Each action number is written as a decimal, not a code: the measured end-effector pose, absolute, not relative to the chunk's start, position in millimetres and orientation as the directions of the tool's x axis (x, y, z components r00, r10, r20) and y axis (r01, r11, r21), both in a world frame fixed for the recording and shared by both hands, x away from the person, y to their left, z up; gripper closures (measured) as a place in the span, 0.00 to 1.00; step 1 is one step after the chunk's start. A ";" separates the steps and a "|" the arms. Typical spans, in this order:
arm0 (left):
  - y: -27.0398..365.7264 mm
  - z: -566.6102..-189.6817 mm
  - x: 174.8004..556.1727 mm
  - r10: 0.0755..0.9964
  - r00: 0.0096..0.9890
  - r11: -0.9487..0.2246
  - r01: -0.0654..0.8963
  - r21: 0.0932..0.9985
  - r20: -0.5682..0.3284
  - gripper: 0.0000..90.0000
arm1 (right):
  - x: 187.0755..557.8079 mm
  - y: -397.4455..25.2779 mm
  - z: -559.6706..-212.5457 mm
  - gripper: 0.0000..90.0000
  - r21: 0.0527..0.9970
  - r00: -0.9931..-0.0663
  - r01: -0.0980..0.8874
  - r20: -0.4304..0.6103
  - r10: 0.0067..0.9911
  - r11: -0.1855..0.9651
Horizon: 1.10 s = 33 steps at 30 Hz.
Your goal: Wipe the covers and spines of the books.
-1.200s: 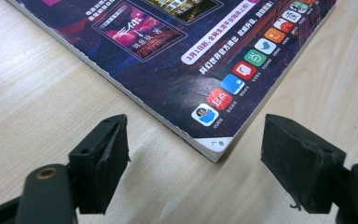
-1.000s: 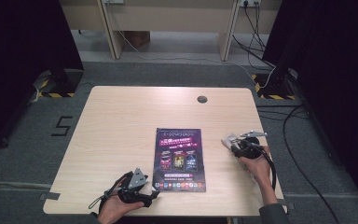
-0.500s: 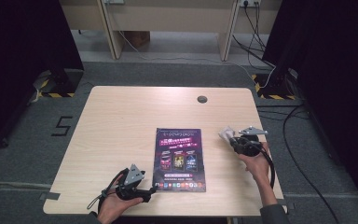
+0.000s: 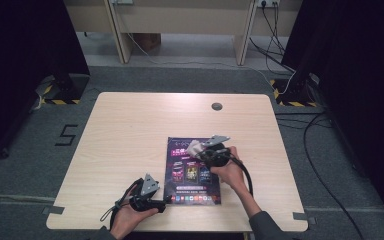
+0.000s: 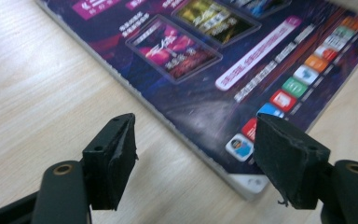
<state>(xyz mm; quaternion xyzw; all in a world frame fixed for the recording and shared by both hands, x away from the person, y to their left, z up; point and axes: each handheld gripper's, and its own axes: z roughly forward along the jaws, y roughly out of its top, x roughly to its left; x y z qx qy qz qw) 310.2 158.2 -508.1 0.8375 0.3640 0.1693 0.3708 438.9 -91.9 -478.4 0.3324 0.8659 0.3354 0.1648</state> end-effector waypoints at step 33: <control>158.1 -511.0 307.4 0.737 0.676 -0.454 0.484 0.748 0.010 0.40 | 496.3 -113.9 -498.4 0.82 0.677 -0.613 0.524 -0.122 0.780 0.517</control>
